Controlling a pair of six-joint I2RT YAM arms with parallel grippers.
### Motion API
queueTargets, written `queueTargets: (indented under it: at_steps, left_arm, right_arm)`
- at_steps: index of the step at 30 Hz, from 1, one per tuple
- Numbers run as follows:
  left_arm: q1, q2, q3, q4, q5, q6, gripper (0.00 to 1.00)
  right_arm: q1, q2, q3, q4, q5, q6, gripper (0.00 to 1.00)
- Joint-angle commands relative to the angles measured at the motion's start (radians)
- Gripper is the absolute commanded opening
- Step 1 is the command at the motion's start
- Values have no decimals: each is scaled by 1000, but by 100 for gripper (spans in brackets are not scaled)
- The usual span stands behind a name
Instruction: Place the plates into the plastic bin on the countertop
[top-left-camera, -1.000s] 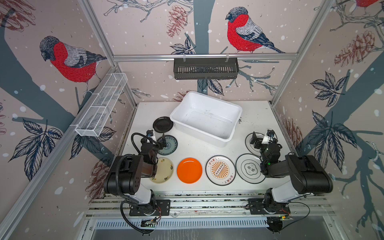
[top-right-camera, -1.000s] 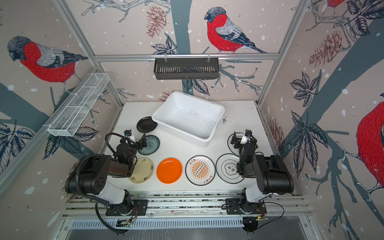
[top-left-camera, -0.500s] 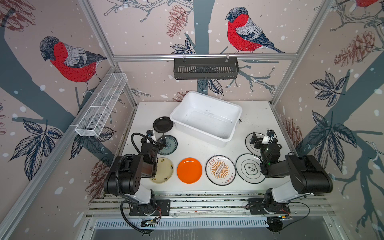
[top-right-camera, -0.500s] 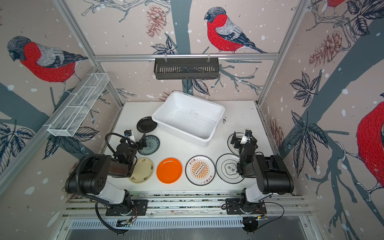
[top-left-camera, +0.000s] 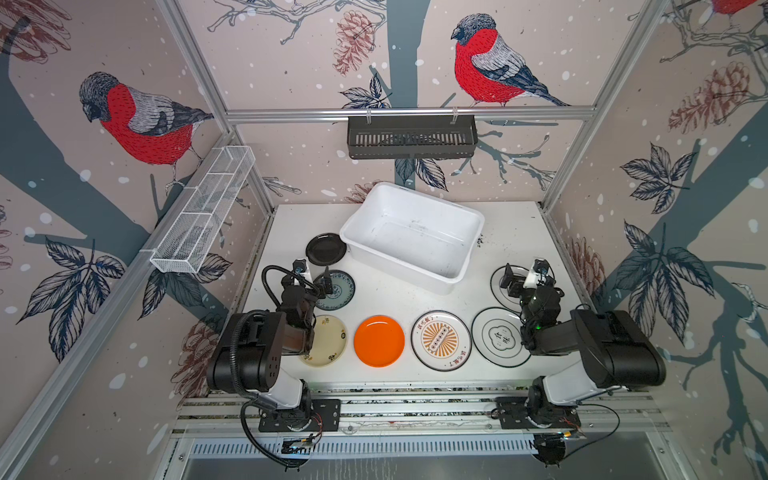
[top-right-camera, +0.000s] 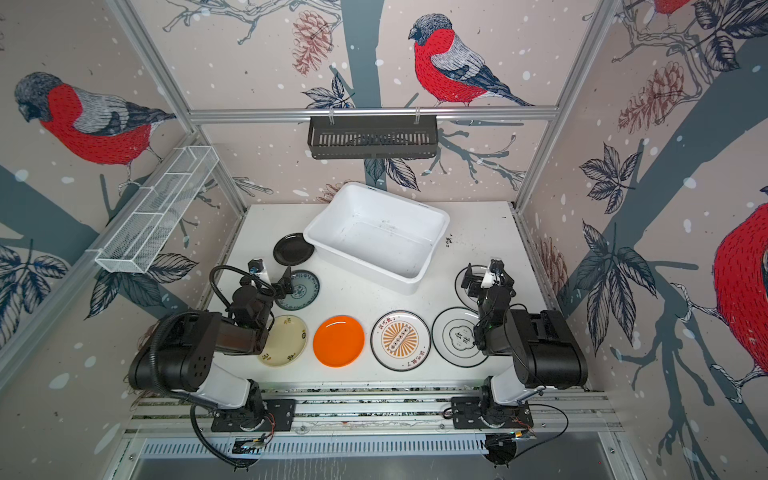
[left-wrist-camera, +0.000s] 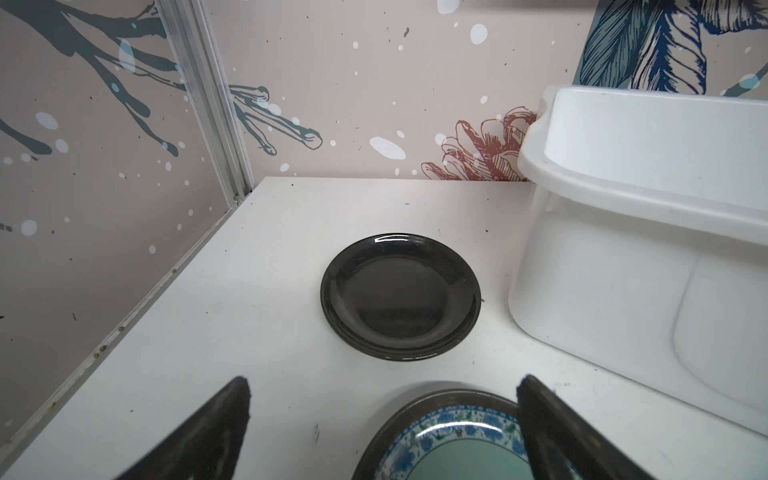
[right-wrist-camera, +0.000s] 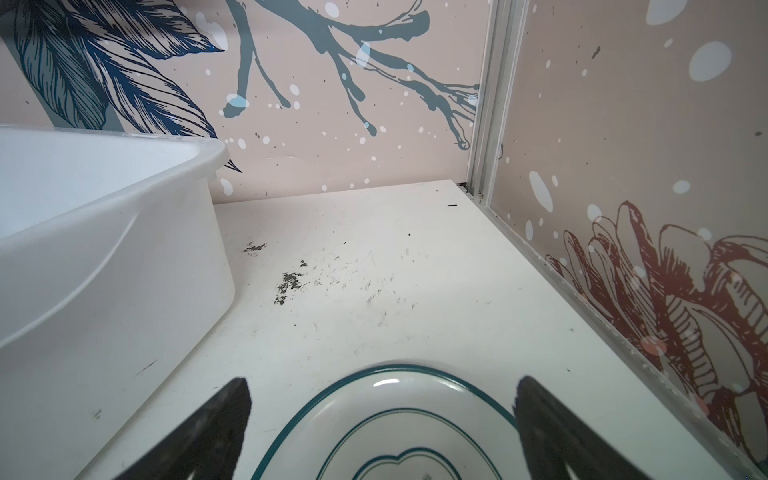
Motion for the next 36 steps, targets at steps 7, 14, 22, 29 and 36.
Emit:
queueTargets:
  at_steps: [7,14,22,29,36]
  left_arm:
    - [1,-147,86,-240,49,26,99]
    - [1,-304,210,-574,49,63,99]
    - [1,-342,370,-922,111,86,99]
    - [1,-323,504,-1133,146,95,99]
    - [1,-297,642,-1298,156,105,99]
  right_arm:
    - [21,-8,-11,40,162,28,99]
    - [39,-25,-21,43,264,48,99]
    - [53,-67,-12,0,257,22,99]
    - [57,-223,262,-624,326,174,99]
    - [25,-278,462,-1071,107,373,100]
